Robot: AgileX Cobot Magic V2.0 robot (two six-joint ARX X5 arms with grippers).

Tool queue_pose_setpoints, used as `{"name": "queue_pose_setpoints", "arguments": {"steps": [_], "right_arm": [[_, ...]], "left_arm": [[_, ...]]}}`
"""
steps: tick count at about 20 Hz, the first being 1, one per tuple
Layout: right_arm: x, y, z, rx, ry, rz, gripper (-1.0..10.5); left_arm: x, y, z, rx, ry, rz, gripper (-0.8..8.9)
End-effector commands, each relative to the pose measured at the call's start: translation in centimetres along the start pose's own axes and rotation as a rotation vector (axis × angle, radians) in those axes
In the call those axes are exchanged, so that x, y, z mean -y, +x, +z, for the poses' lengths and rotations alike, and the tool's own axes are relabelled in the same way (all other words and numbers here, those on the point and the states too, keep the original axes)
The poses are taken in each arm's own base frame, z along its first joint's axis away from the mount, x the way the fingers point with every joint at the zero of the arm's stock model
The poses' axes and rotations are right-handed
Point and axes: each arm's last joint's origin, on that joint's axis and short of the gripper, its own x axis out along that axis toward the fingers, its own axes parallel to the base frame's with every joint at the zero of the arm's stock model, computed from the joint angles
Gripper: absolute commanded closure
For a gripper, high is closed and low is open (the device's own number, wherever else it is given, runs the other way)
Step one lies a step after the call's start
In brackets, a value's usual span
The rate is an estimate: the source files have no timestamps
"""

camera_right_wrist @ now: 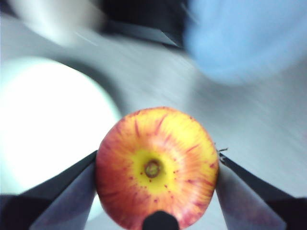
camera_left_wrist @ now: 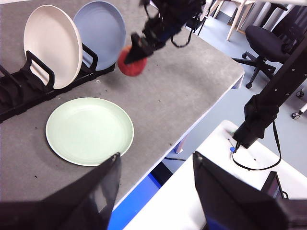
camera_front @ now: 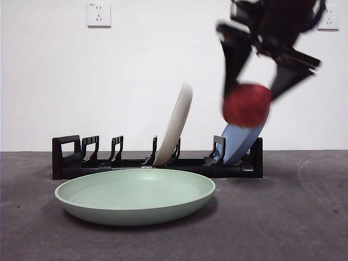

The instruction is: Take the green plate from the plate rack,put the plate on the table,take the apple from the table,put the apple in the plate

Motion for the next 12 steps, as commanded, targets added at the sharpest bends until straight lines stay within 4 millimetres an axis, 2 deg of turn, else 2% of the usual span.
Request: {"name": "queue_pose_setpoints", "arguments": {"steps": [1,3,8,12], "right_arm": [[-1.3,-0.5,0.8,0.014,-0.038,0.190,9.6],[-3.4,-0.3,0.8,0.034,-0.088,0.268,9.6],[-10.2,0.9,-0.7,0.088,-0.253,0.222,9.6],[-12.8,2.4,-1.9,0.092,-0.319,0.140,9.6]], "left_arm": [[0.0,-0.1,-0.1,0.007,-0.007,0.002,5.62],[0.0,-0.1,-0.1,0.007,-0.007,0.003,5.62],[0.0,-0.1,-0.1,0.008,-0.008,0.002,5.62],[0.0,-0.1,-0.1,0.008,-0.019,0.002,5.62]]}}
